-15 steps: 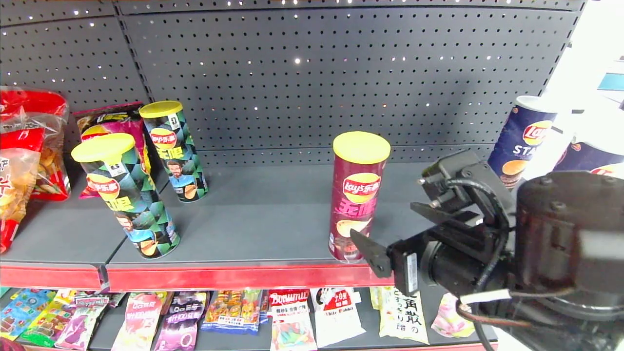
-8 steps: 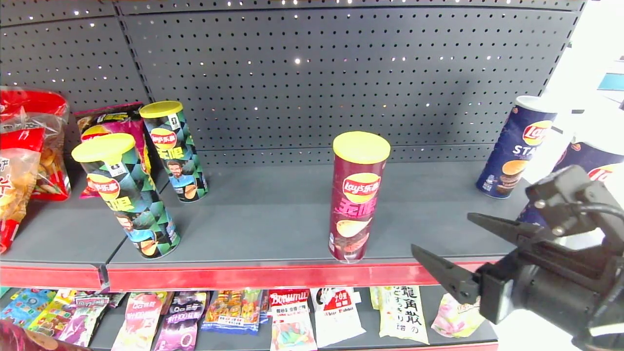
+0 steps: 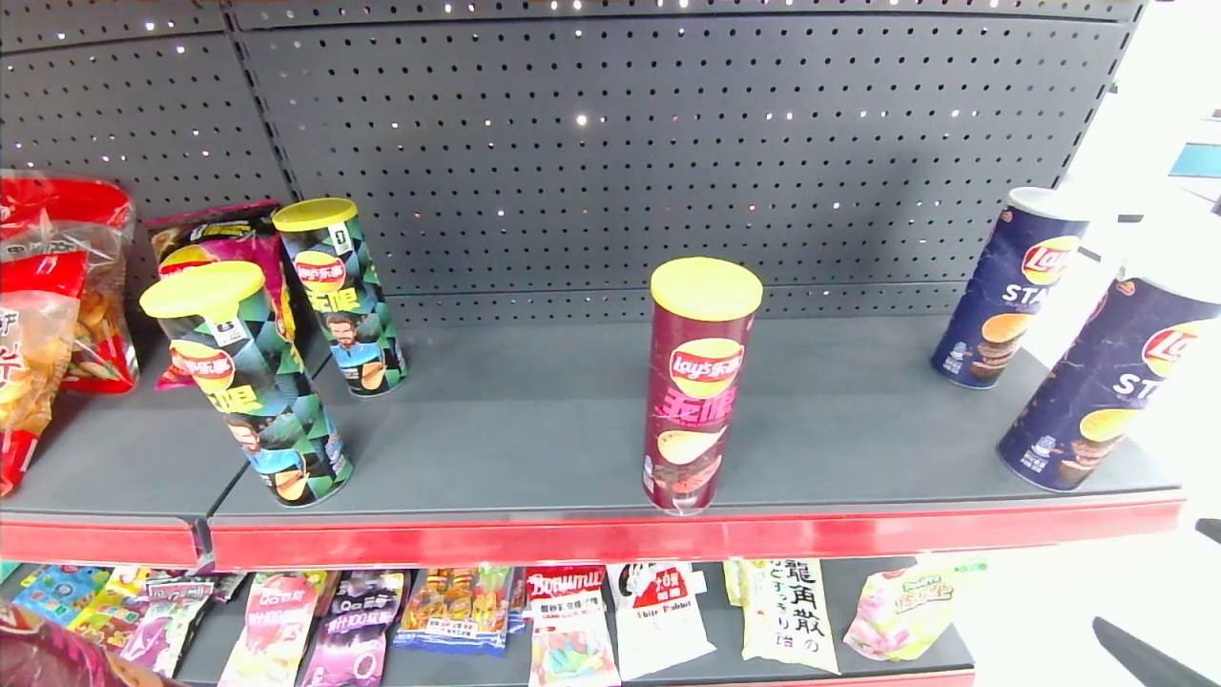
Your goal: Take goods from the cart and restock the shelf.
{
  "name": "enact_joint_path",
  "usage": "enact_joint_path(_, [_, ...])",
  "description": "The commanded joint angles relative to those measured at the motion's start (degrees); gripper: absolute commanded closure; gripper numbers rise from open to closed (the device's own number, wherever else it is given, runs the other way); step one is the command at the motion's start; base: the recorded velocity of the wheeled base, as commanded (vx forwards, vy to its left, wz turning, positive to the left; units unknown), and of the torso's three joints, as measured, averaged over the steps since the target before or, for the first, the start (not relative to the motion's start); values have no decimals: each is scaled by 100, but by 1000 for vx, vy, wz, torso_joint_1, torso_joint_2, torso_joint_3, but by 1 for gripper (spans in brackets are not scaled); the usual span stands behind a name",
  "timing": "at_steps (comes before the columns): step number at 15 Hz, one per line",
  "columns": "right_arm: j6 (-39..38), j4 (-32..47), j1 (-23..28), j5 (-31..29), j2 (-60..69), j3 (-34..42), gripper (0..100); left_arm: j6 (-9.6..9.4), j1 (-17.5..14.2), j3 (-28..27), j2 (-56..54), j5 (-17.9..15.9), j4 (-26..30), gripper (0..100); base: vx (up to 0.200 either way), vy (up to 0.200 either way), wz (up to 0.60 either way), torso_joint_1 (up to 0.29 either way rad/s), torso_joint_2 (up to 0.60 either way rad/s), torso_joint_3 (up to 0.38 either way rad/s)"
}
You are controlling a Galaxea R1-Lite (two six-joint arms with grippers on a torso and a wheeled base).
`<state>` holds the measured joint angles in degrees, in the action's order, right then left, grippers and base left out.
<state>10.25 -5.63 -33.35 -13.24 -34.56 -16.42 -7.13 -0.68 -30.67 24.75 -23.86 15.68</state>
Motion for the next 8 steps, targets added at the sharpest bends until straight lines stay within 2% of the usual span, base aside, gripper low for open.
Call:
enact_joint_path(1, [117,2224,769,23,2340,-450,0,1,-2,-27,206,-58,-21,100,0,0,0,0,0,0])
enact_joint_path(2, [91,2892,1156,-223,2858,-555,0,1,-2,-35,250,-75,-21,100,0,0,0,0,0,0])
enact_joint_path(4, [-111,3015,1692,-478,3043,-564,0,1,-2,-35,259,-75,-21,100,0,0,0,0,0,0])
enact_joint_path(6, [-366,3033,1841,-1032,2964,-608,0,1,-2,-53,303,-75,-21,100,0,0,0,0,0,0])
enact_joint_path(8, [-577,3024,2166,-1040,2287,-1065,0,1,7,-158,399,-75,-21,100,0,0,0,0,0,0])
